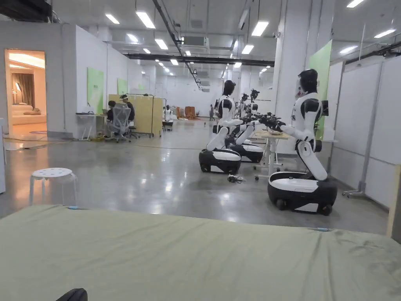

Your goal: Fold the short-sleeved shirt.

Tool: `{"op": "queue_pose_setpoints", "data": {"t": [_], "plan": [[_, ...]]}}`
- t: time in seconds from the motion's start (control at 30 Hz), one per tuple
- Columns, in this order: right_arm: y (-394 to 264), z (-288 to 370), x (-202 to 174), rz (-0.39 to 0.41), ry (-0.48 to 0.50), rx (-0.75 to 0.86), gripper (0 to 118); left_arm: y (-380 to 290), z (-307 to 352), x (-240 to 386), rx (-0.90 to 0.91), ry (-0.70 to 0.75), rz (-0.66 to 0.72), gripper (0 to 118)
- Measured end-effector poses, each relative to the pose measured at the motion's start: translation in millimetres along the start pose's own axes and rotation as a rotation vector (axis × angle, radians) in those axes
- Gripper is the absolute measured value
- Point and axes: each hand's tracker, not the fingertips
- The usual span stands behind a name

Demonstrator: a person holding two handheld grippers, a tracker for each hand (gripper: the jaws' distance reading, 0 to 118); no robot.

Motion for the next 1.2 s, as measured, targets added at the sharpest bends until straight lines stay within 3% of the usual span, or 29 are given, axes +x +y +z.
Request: {"op": "queue_pose_setpoints", "data": {"t": [0.7, 0.9, 1.1, 1.17, 1.2], "plan": [[-1.3, 1.5, 6.9, -0.026, 0.007, -0.009, 0, -0.6, -0.3, 1.0, -0.003, -0.014, 0.001, 3], [-2.7, 1.8, 2.3, 0.022, -0.019, -0.010, 0, -2.5, -4.2, 3.2, -0.027, -0.001, -0.016, 2], [-4.8, -5.9, 15.1, 0.014, -0.060, -0.053, 0, -6.0, -11.4, -4.4, -0.088, 0.023, -0.079, 2], [-7.5, -6.4, 3.4, 0.277, -0.170, -0.075, 0, -9.5, -13.6, 0.1, -0.119, 0.054, -0.239, 2], [-14.2, -6.0, -7.5, 0.496, -0.160, -0.065, 0, -14.7, -14.1, 7.0, -0.134, 0.073, -0.385, 2]]}}
